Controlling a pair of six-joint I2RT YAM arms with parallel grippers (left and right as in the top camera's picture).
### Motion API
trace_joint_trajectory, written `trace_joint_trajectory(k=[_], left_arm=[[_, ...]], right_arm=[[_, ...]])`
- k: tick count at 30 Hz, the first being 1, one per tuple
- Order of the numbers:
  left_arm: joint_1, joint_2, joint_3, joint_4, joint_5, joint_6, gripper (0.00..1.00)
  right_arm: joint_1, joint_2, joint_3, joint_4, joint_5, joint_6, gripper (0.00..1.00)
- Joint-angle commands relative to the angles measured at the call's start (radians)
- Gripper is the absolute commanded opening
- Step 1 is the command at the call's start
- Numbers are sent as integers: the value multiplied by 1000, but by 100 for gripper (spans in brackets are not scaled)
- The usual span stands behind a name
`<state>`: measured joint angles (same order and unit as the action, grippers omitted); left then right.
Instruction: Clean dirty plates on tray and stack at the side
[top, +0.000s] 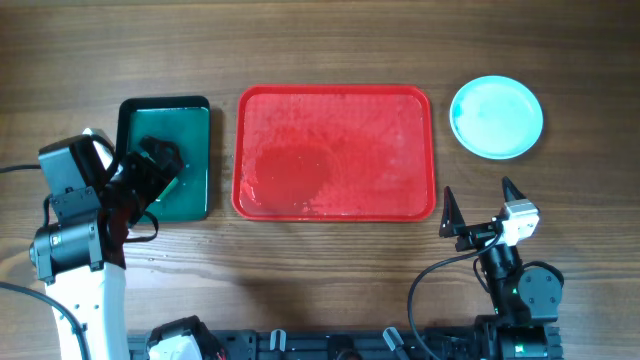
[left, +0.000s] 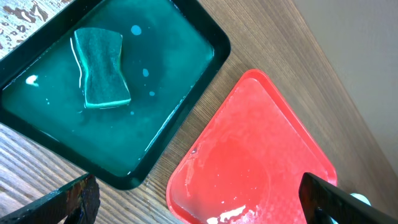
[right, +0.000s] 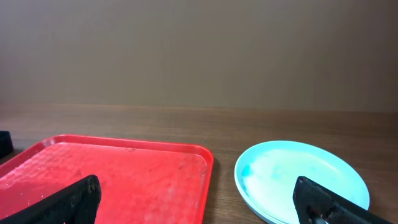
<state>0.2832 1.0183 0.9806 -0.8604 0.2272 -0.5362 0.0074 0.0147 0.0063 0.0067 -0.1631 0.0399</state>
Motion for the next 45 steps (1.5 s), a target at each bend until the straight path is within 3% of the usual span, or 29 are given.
trace_joint_trajectory(k=[1, 22, 27, 31, 34, 39, 45], left_arm=[[-5, 5, 1, 3, 11, 5, 100], [-5, 24, 1, 3, -3, 9, 100], [-71, -130, -66, -101, -98, 79, 100], [-201, -308, -247, 52, -93, 195, 100], [-280, -435, -425, 310, -95, 219, 100], [-299, -661, -660, 675, -99, 219, 100], [-298, -871, -819, 798, -175, 218, 100]], right_arm=[[-5, -11, -1, 3, 8, 13, 100], [-5, -10, -1, 3, 8, 13, 100], [-5, -10, -1, 3, 8, 13, 100], [-5, -10, -1, 3, 8, 14, 100], [-5, -10, -1, 3, 8, 13, 100], [-5, -10, -1, 3, 8, 13, 100], [-5, -10, -1, 3, 8, 13, 100]])
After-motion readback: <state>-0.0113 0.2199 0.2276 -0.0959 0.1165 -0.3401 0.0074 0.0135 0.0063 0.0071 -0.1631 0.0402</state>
